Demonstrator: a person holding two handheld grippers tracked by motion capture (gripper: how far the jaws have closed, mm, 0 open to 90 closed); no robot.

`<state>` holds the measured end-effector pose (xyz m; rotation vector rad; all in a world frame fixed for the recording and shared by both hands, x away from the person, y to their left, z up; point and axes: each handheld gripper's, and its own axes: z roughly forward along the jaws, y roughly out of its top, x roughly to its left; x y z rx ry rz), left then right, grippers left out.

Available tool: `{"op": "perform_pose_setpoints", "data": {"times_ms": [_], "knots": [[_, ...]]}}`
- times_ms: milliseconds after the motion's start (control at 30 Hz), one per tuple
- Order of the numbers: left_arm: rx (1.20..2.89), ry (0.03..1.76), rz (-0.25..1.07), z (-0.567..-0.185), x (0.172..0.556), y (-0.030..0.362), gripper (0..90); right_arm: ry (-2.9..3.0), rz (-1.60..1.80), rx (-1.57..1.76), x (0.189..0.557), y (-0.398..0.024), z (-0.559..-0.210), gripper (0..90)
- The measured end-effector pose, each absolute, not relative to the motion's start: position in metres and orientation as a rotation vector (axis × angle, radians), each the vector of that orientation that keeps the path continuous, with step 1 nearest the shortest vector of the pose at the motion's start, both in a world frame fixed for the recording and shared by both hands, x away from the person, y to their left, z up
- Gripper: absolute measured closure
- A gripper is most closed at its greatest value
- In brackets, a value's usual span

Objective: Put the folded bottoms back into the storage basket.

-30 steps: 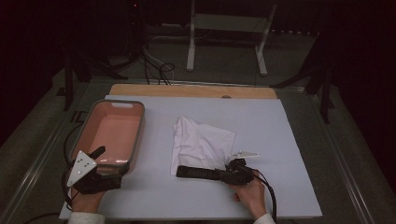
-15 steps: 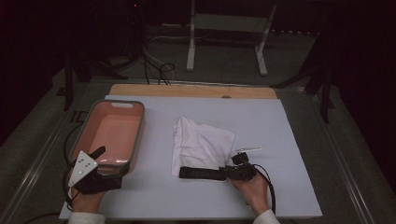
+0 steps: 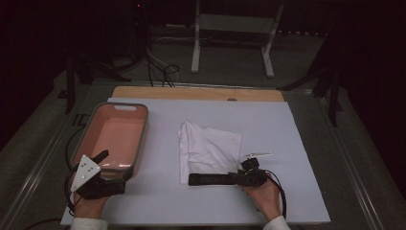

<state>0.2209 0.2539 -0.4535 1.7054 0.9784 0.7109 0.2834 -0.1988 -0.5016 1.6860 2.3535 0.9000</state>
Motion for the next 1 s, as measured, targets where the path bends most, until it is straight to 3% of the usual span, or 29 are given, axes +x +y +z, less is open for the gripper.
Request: {"op": "perform_pose_setpoints", "data": {"times_ms": [267,433,600,933,1000], "knots": [[1.708,0.978,0.709,-0.454,0.221,0.253,0.3,2.35,0.906,1.757,0.279,-0.198,-0.502,53.4],[1.717,0.969,0.71,-0.454,0.222,0.25,0.3,2.362,0.896,1.803,0.281,-0.192,-0.502,60.6],[1.719,0.966,0.706,-0.454,0.222,0.248,0.3,2.406,0.945,1.838,0.286,-0.189,-0.502,75.6],[1.719,0.961,0.705,-0.453,0.223,0.247,0.3,2.424,0.96,1.798,0.287,-0.182,-0.503,71.5],[1.709,0.955,0.7,-0.452,0.223,0.245,0.3,2.415,0.961,1.798,0.286,-0.181,-0.502,76.2]]}}
